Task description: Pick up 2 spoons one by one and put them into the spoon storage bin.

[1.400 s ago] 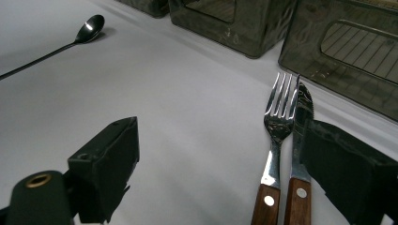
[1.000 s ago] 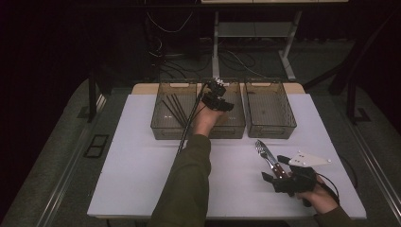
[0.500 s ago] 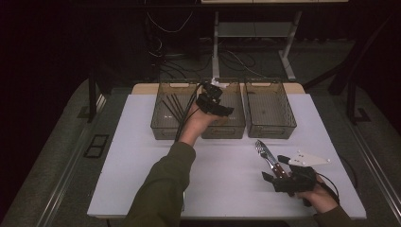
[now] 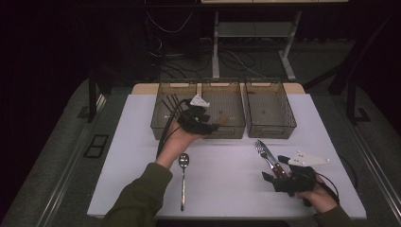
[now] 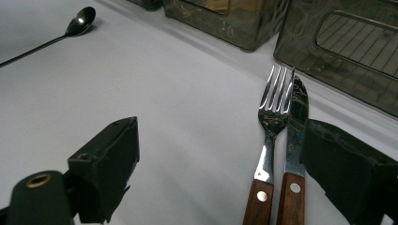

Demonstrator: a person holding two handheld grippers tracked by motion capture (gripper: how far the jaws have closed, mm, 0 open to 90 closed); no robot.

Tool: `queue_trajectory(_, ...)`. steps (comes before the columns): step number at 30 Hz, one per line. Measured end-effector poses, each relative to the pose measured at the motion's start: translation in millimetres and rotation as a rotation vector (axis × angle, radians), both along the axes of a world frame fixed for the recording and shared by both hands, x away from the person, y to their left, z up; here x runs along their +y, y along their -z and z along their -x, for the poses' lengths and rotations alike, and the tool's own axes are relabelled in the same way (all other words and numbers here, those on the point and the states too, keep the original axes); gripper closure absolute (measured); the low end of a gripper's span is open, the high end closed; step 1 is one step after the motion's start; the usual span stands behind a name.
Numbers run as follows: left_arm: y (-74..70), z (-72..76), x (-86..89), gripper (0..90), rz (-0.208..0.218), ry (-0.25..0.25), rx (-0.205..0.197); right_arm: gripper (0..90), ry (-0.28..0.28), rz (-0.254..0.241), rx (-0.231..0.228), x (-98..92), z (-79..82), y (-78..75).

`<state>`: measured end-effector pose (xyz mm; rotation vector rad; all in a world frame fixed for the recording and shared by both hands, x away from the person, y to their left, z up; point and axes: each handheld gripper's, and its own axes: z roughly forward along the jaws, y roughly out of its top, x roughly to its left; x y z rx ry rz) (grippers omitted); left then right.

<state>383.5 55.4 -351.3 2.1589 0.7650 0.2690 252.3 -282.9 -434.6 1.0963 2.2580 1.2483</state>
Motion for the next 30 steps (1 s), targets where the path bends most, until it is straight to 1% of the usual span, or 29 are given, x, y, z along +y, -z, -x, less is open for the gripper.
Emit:
queue_trajectory(1,2.6,4.2,3.4,51.9,0.003,-0.001,0.002,12.7,0.0,0.001,-0.001,-0.1,-0.2,0.2)
queue_trajectory(2,4.6,7.6,7.3,55.2,-0.007,0.0,0.001,12.7,0.002,0.001,-0.001,-0.2,-0.4,0.5)
queue_trajectory(3,7.3,10.8,10.9,58.2,-0.006,-0.003,-0.002,12.7,0.003,0.0,-0.002,-0.2,-0.6,0.7)
queue_trajectory(4,9.7,14.0,14.4,62.3,-0.009,-0.009,0.004,12.7,0.003,0.001,-0.002,-0.2,-0.6,0.7)
queue_trajectory(6,14.9,19.7,21.6,67.8,-0.006,-0.022,0.013,12.7,0.005,0.002,-0.002,-0.5,-0.8,0.8)
queue_trajectory(10,23.9,29.7,36.2,78.9,-0.006,-0.036,0.009,12.7,0.01,0.001,0.006,-0.3,-0.2,0.7)
queue_trajectory(12,28.0,33.8,44.0,83.6,-0.006,-0.044,0.015,12.7,0.011,0.003,0.003,-0.3,-0.5,1.1)
queue_trajectory(14,32.6,37.7,51.3,88.8,-0.02,-0.051,0.012,12.7,0.012,0.005,0.001,-0.3,-0.8,1.4)
queue_trajectory(18,42.3,45.5,68.1,88.9,-0.036,-0.083,0.011,12.7,0.013,0.007,0.001,-0.5,-0.9,1.5)
queue_trajectory(21,52.0,52.0,82.7,88.9,-0.034,-0.125,0.002,12.7,0.014,0.009,0.001,-0.3,-0.9,1.7)
queue_trajectory(24,62.1,55.9,94.5,88.9,-0.048,-0.17,0.008,12.7,0.01,0.013,-0.001,0.4,-1.2,2.2)
queue_trajectory(27,67.5,57.3,100.9,88.9,-0.044,-0.196,0.015,12.7,0.007,0.018,-0.004,1.2,-0.7,1.9)
queue_trajectory(29,70.7,57.5,100.8,88.9,-0.067,-0.2,0.014,12.7,0.005,0.02,-0.004,1.4,-0.1,1.8)
queue_trajectory(30,72.9,57.0,100.6,88.9,-0.07,-0.199,0.022,12.7,0.005,0.022,-0.004,1.5,-0.2,1.9)
